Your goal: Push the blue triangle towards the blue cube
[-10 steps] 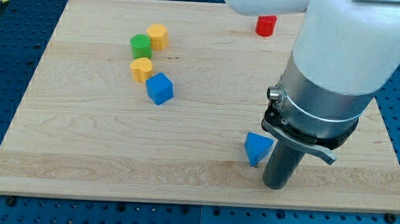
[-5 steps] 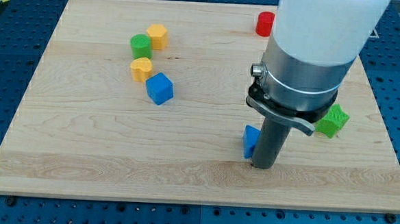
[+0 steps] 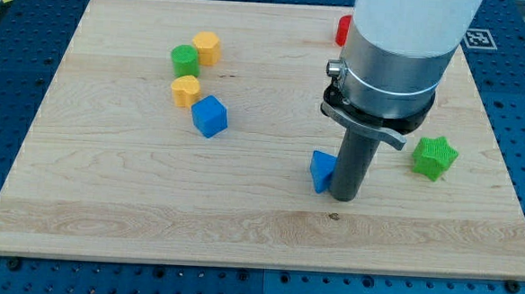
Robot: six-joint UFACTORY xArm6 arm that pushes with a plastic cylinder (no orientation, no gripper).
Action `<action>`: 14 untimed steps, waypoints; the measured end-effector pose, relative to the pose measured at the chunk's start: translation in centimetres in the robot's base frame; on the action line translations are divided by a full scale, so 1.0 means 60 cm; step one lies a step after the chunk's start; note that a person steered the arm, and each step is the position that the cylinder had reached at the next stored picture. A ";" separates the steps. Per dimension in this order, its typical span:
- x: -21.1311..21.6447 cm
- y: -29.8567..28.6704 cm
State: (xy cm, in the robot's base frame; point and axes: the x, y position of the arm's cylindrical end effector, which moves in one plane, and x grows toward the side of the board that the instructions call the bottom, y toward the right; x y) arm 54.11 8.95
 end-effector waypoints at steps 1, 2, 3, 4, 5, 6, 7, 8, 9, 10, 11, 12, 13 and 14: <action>-0.004 -0.005; -0.004 -0.011; -0.004 -0.016; -0.010 -0.016; -0.023 -0.016; -0.023 -0.016; -0.025 -0.016; -0.036 -0.016; -0.042 -0.017; -0.045 -0.024; -0.045 -0.030; -0.045 -0.032; -0.045 -0.036; -0.045 -0.044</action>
State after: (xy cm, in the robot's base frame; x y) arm 51.38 6.28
